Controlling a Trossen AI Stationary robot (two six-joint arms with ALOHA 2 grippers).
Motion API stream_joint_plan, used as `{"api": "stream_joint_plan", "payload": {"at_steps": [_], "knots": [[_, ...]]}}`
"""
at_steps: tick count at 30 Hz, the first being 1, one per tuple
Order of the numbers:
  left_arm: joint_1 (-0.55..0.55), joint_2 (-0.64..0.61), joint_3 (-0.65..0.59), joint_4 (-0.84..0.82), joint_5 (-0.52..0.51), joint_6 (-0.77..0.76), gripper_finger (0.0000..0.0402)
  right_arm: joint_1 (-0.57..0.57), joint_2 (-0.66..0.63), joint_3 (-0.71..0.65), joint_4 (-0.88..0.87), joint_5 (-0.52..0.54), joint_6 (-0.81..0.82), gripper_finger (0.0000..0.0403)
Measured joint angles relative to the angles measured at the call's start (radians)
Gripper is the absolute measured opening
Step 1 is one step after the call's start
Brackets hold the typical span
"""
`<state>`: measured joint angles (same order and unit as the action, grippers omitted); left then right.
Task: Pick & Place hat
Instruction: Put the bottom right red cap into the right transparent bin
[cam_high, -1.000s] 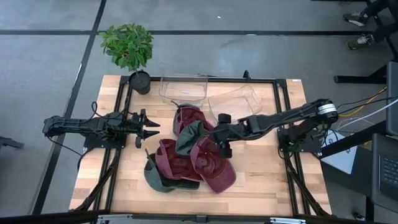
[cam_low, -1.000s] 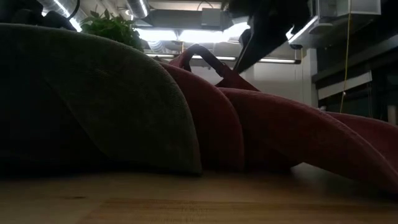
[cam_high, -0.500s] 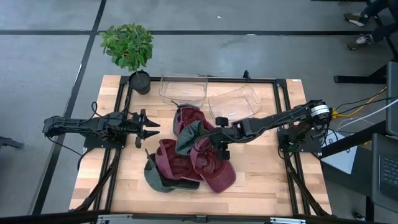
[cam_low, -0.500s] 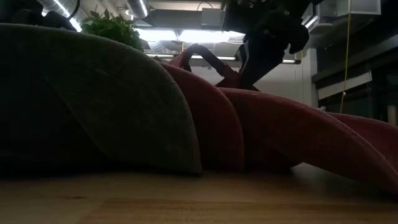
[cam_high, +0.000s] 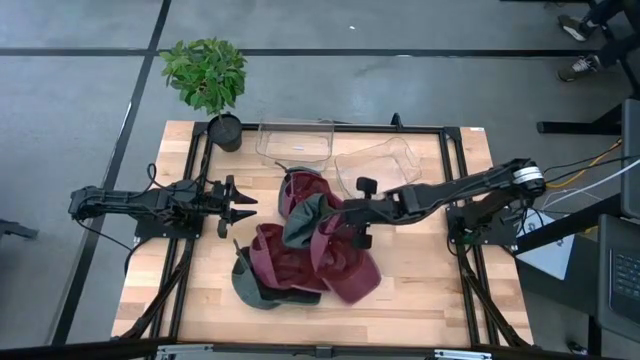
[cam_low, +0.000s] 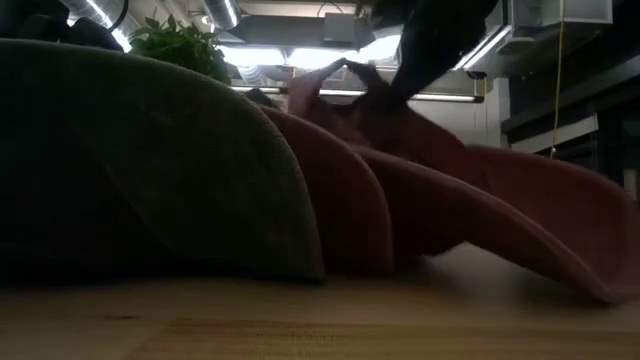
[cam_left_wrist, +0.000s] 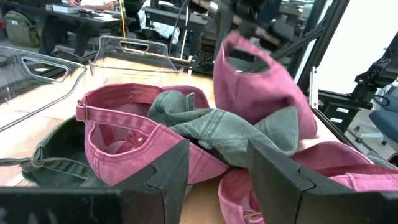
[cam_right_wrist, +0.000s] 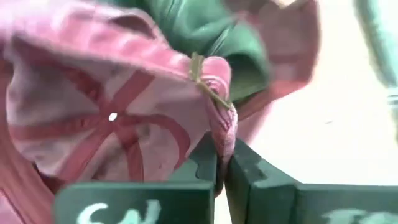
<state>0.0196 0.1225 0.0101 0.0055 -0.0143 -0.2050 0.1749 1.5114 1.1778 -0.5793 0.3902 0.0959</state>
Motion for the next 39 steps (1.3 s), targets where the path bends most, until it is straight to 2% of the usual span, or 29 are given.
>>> {"api": "stream_joint_plan", "payload": {"at_steps": [3, 21, 25, 32, 37, 39], "knots": [[0.0, 0.0, 0.0, 0.0, 0.0, 0.0, 0.0157, 0.0, -0.066, 0.0, 0.013, 0.035, -0.014, 0.0018], [0.0, 0.0, 0.0, 0.0, -0.002, 0.0, 0.0157, -0.002, -0.45, 0.0, 0.272, 0.019, -0.157, 0.0012], [0.0, 0.0, 0.0, 0.001, -0.014, 0.031, 0.0157, -0.002, -0.491, 0.0, 0.318, -0.011, -0.161, 0.0013], [0.0, 0.0, 0.0, 0.002, -0.018, 0.177, 0.0157, -0.002, -0.51, 0.0, 0.47, -0.028, -0.112, 0.0013], [0.0, 0.0, -0.001, 0.011, -0.03, 0.174, 0.0157, -0.002, -0.494, 0.0, 0.594, -0.026, -0.08, 0.0013], [0.0, 0.0, -0.001, 0.037, -0.021, 0.093, 0.0157, -0.002, -0.488, 0.0, 0.637, -0.026, -0.078, 0.0013]]}}
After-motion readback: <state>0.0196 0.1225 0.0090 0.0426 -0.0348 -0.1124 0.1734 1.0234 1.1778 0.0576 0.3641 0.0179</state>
